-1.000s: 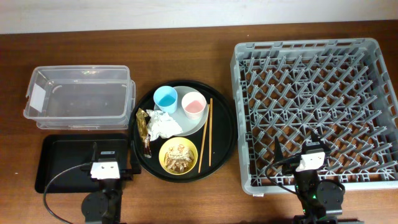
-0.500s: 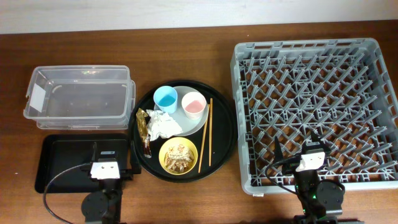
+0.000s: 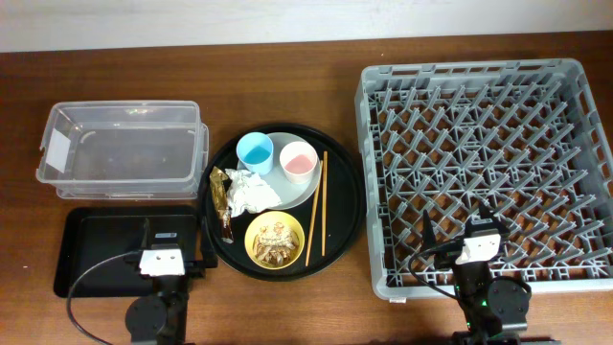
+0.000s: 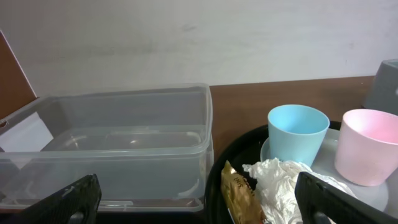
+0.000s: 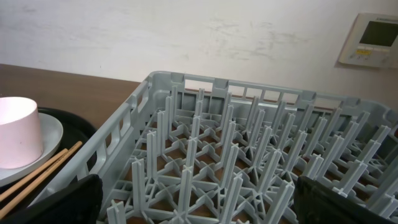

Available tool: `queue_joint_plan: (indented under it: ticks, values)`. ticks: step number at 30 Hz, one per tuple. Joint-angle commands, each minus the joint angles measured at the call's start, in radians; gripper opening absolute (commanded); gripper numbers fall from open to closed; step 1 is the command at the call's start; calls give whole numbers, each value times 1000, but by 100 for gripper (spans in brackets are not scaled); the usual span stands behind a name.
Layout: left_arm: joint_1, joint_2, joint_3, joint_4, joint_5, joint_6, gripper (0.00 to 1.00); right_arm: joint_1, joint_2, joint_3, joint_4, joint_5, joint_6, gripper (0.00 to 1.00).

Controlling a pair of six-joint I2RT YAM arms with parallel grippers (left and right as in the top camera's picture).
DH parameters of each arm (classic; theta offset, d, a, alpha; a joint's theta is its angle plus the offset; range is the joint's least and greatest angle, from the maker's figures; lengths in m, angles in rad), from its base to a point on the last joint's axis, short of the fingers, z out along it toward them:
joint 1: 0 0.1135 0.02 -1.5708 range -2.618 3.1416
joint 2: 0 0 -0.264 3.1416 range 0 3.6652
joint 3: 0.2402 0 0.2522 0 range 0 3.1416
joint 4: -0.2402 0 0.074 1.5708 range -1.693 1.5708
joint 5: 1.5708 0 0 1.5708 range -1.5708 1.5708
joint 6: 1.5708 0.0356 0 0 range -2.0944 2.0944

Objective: Sort waste into correct bins and load items into the dishwasher rack
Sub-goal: 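Grasp the crumpled white tissue with the left gripper and drop it into the clear bin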

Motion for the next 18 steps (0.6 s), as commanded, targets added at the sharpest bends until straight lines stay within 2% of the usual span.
queue_joint_plan:
  ticks: [1, 5, 9, 13, 15, 16, 18]
  values:
    - [2, -5, -3, 42, 94, 18, 99, -5, -6, -5, -5, 1, 4, 98]
    - [2, -5, 75, 25, 234, -35, 99, -5, -6, -5, -5, 1, 4, 98]
    - [2, 97, 440, -257, 243, -35, 99, -5, -6, -5, -5, 1, 4, 98]
    - [2, 457, 814, -614, 244, 9, 99, -5, -6, -5, -5, 1, 4, 98]
    - [2, 733, 991, -829, 254, 8, 99, -5, -6, -5, -5, 1, 4, 98]
    - [2, 804, 1015, -838, 275, 8, 99, -5, -6, -5, -5, 1, 4, 98]
    - [2, 955, 1027, -843, 441, 8, 99, -5, -6, -5, -6, 1, 4, 98]
